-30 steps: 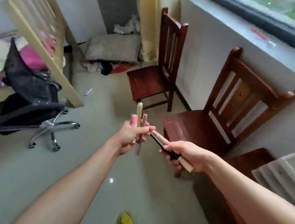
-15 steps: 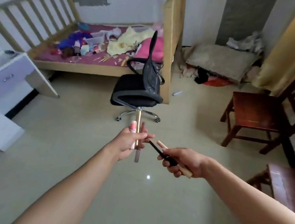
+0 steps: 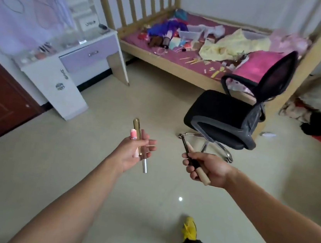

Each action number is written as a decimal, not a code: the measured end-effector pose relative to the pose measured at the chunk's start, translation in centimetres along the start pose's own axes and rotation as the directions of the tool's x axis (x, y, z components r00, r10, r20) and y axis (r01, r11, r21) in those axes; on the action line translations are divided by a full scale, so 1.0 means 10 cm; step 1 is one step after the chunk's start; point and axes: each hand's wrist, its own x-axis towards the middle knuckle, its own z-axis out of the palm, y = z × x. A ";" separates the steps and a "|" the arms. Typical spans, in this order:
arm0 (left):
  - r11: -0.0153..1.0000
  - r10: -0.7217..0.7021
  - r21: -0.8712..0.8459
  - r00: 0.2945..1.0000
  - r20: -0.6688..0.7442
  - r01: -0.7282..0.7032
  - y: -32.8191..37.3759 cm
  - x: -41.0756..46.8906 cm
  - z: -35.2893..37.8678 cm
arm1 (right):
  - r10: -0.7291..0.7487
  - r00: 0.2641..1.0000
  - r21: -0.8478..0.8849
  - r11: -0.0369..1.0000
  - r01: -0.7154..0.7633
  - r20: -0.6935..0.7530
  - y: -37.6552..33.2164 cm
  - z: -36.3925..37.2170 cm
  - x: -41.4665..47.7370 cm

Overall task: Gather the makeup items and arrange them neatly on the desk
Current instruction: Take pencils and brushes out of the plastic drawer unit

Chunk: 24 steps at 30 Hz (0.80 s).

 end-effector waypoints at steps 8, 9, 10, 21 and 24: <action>0.932 -0.021 -0.360 0.981 -0.191 -0.050 0.94 0.90 -0.76 | 0.100 0.989 0.033 0.994 -0.104 0.107 -1.51 0.60 1.57; 0.921 -0.022 -0.385 0.975 -0.220 -0.066 1.03 0.98 -0.93 | 0.117 0.987 0.009 0.993 -0.119 0.113 -1.64 0.72 1.84; 0.908 -0.023 -0.410 0.969 -0.248 -0.083 1.11 1.07 -1.10 | 0.128 0.985 -0.014 0.992 -0.128 0.116 -1.76 0.85 2.09; 0.899 -0.114 -0.432 0.912 -0.394 -0.075 2.18 2.51 -3.04 | 0.188 0.980 -0.075 0.980 -0.182 0.071 -2.70 2.28 4.79; 0.903 -0.114 -0.426 0.918 -0.381 -0.064 2.73 2.92 -3.48 | 0.164 0.986 -0.061 0.985 -0.161 0.044 -3.12 2.73 5.40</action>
